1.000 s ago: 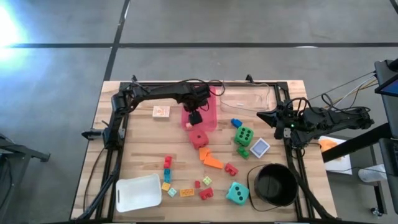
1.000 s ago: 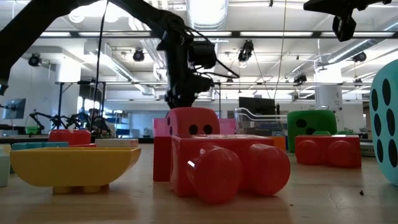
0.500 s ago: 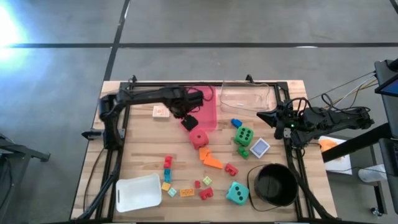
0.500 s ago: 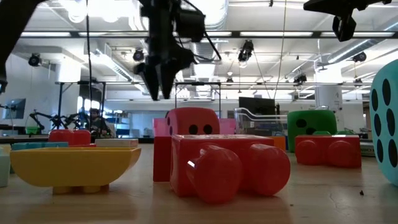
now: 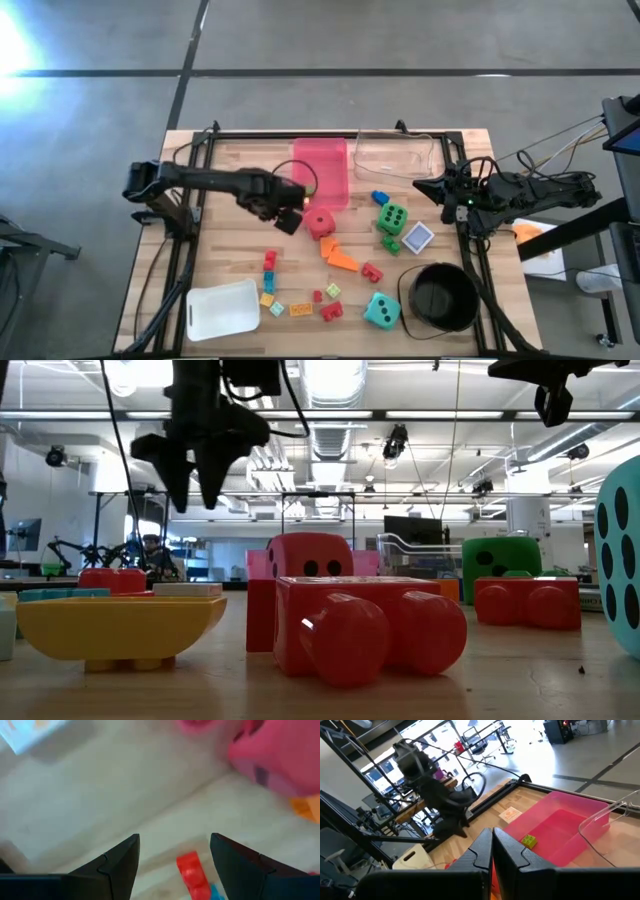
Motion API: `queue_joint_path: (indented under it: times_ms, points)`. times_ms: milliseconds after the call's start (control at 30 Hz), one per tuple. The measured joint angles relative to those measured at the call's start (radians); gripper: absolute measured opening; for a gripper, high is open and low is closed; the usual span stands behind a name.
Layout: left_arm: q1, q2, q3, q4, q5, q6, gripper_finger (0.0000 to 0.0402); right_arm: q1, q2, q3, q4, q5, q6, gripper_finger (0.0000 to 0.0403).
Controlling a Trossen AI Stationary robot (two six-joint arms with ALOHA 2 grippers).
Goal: Pick & Place Toys
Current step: Put the red game piece into the red bin
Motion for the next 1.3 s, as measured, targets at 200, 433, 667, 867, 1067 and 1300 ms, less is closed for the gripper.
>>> queue_joint_path:
  times_ms: [200, 433, 667, 867, 1067, 1300]
  points:
    - [-0.11, 0.0, -0.036, 0.027, 0.0, -0.087, 0.0246, 0.0, 0.0, 0.0, 0.0, 0.0, 0.0, 0.0009]
    - [-0.241, 0.0, -0.095, 0.085, 0.008, -0.224, 0.0246, 0.0, 0.0, 0.0, 0.0, 0.0, 0.0, 0.0009]
    - [-0.324, 0.0, -0.134, 0.139, 0.016, -0.326, 0.0245, 0.0, 0.0, 0.0, 0.0, 0.0, 0.0, 0.0009]
    - [-0.334, 0.0, -0.19, 0.242, 0.041, -0.375, 0.0245, 0.0, 0.0, 0.0, 0.0, 0.0, 0.0, 0.0009]
    - [-0.333, 0.0, -0.253, 0.268, 0.061, -0.407, 0.0245, 0.0, 0.0, 0.0, 0.0, 0.0, 0.0, 0.0009]
    - [-0.33, 0.0, -0.314, 0.354, 0.087, -0.414, 0.0245, 0.0, 0.0, 0.0, 0.0, 0.0, 0.0, 0.0009]
